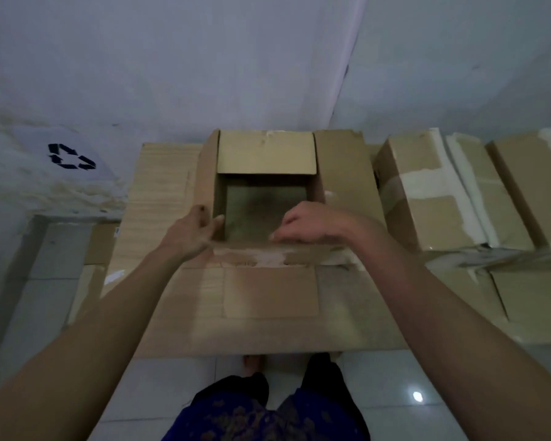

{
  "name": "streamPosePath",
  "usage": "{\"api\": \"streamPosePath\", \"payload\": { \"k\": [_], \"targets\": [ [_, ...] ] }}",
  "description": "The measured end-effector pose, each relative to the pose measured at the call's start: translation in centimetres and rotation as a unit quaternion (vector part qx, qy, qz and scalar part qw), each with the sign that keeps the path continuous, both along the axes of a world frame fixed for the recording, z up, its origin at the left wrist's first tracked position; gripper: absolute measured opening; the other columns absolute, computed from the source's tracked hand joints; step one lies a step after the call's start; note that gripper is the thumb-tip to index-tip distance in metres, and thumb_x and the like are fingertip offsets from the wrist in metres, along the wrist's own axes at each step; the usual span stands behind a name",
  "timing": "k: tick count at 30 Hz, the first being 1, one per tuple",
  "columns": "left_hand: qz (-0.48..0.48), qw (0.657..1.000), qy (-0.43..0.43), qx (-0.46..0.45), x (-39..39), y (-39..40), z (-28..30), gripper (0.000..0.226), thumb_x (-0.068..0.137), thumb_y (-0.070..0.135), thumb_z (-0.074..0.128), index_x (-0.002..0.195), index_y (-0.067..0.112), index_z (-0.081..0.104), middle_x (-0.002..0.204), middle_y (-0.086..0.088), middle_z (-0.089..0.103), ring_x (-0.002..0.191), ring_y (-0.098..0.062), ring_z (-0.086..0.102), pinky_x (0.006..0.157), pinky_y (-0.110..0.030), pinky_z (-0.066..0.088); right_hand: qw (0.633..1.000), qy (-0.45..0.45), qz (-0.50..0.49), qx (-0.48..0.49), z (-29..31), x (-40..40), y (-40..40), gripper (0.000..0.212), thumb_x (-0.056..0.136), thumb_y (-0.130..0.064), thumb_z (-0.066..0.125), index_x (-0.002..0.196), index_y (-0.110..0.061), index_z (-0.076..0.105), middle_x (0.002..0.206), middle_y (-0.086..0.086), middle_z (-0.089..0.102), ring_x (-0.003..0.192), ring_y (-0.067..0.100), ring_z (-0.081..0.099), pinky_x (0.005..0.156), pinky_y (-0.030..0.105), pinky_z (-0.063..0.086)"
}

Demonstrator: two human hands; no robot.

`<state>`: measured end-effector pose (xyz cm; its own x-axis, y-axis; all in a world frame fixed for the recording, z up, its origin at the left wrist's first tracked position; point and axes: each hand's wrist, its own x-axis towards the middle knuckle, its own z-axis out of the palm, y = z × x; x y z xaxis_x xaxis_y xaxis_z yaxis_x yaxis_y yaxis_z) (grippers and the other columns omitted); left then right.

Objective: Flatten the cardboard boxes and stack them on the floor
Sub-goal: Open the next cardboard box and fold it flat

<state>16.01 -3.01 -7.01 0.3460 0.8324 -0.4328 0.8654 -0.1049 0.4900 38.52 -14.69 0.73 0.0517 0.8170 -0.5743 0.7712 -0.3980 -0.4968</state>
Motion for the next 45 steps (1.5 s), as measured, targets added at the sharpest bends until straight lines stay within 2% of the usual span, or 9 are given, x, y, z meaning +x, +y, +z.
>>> {"api": "streamPosePath", "payload": {
  "k": [3, 10, 14, 17, 20, 24, 31, 37, 45],
  "targets": [
    [-0.033, 0.998, 0.047, 0.026, 1.2, -0.5, -1.6, 0.054, 0.103, 0.038, 0.036, 0.145, 0.005, 0.030, 0.134, -0.028, 0.054, 0.112, -0.046, 0.058, 0.092, -0.044, 0.045, 0.999, -0.015, 0.039, -0.035, -3.6, -0.9, -2.1, 0.062, 0.083, -0.048, 0.074, 0.138, -0.023, 0.059, 0.139, -0.002, 0.059, 0.125, 0.020, 0.056, 0.101, 0.028, 0.043],
    [-0.005, 0.992, 0.049, 0.114, 1.9, -2.4, -3.1, 0.041, 0.104, 0.023, 0.032, 0.135, -0.003, 0.035, 0.114, -0.036, 0.060, 0.101, -0.051, 0.059, 0.081, -0.047, 0.044, 0.985, -0.109, -0.030, 0.131, -10.2, -1.5, -4.1, 0.029, 0.083, -0.052, 0.071, 0.101, -0.029, 0.074, 0.096, -0.002, 0.075, 0.095, 0.023, 0.069, 0.079, 0.036, 0.055],
    [-0.029, 0.973, 0.085, 0.213, 2.7, -2.2, -2.2, 0.063, 0.093, 0.016, 0.046, 0.150, 0.003, 0.022, 0.151, -0.025, 0.033, 0.133, -0.045, 0.040, 0.107, -0.054, 0.034, 0.971, -0.008, -0.108, 0.213, -8.9, 0.1, -3.4, 0.047, 0.079, -0.053, 0.076, 0.116, -0.024, 0.074, 0.120, -0.004, 0.072, 0.112, 0.013, 0.065, 0.101, 0.034, 0.049],
    [-0.153, 0.931, 0.051, 0.327, 4.8, -2.3, -1.3, 0.077, 0.073, 0.004, 0.051, 0.148, 0.010, 0.035, 0.155, -0.014, 0.033, 0.143, -0.034, 0.031, 0.118, -0.051, 0.020, 0.913, -0.076, -0.186, 0.354, -8.5, 2.8, -1.7, 0.037, 0.091, -0.030, 0.068, 0.126, -0.016, 0.066, 0.138, 0.001, 0.061, 0.129, 0.016, 0.053, 0.113, 0.038, 0.040],
    [-0.248, 0.934, 0.035, 0.253, 8.8, -1.7, -1.6, 0.060, 0.077, 0.009, 0.055, 0.136, 0.008, 0.053, 0.141, -0.015, 0.052, 0.127, -0.034, 0.050, 0.113, -0.046, 0.032, 0.920, -0.142, -0.227, 0.287, -8.8, 5.6, 1.2, 0.070, 0.091, -0.015, 0.065, 0.153, -0.015, 0.034, 0.163, 0.004, 0.025, 0.151, 0.023, 0.020, 0.123, 0.041, 0.021],
    [-0.232, 0.949, 0.075, 0.199, 13.5, -0.1, -2.2, 0.067, 0.089, 0.018, 0.051, 0.152, 0.011, 0.032, 0.161, -0.007, 0.027, 0.147, -0.025, 0.026, 0.119, -0.043, 0.024, 0.947, -0.135, -0.218, 0.195, -10.1, 7.5, 3.5, 0.097, 0.086, -0.007, 0.063, 0.160, -0.012, 0.000, 0.168, 0.008, -0.002, 0.154, 0.028, 0.001, 0.125, 0.042, 0.011],
    [-0.191, 0.916, 0.013, 0.351, 17.1, 3.7, 0.2, 0.078, 0.082, 0.020, 0.048, 0.155, 0.011, 0.022, 0.166, -0.010, 0.000, 0.152, -0.029, -0.006, 0.119, -0.058, 0.008, 0.947, -0.071, -0.231, 0.209, -12.2, 7.3, 3.7, 0.102, 0.089, -0.016, 0.066, 0.159, -0.018, -0.007, 0.168, 0.003, -0.002, 0.154, 0.024, 0.004, 0.124, 0.047, 0.020],
    [-0.220, 0.939, 0.136, 0.227, 23.0, 10.2, -0.8, 0.072, 0.095, 0.041, 0.038, 0.156, 0.016, 0.009, 0.164, -0.013, 0.005, 0.150, -0.037, 0.002, 0.115, -0.066, 0.005, 0.947, -0.053, -0.222, 0.226, -12.6, 8.0, 3.5, 0.096, 0.093, -0.014, 0.058, 0.159, -0.019, -0.012, 0.168, -0.001, -0.005, 0.155, 0.019, 0.002, 0.126, 0.038, 0.012],
    [-0.160, 0.968, 0.117, 0.155, 24.8, 10.2, -1.5, 0.070, 0.099, 0.059, 0.015, 0.157, 0.022, 0.006, 0.164, -0.013, -0.001, 0.150, -0.034, -0.012, 0.118, -0.060, -0.007, 0.935, 0.034, -0.275, 0.222, -12.6, 7.9, 3.7, 0.068, 0.104, -0.043, 0.035, 0.159, -0.033, -0.003, 0.168, -0.010, 0.003, 0.154, 0.014, 0.007, 0.123, 0.040, 0.016]
  ]
}}
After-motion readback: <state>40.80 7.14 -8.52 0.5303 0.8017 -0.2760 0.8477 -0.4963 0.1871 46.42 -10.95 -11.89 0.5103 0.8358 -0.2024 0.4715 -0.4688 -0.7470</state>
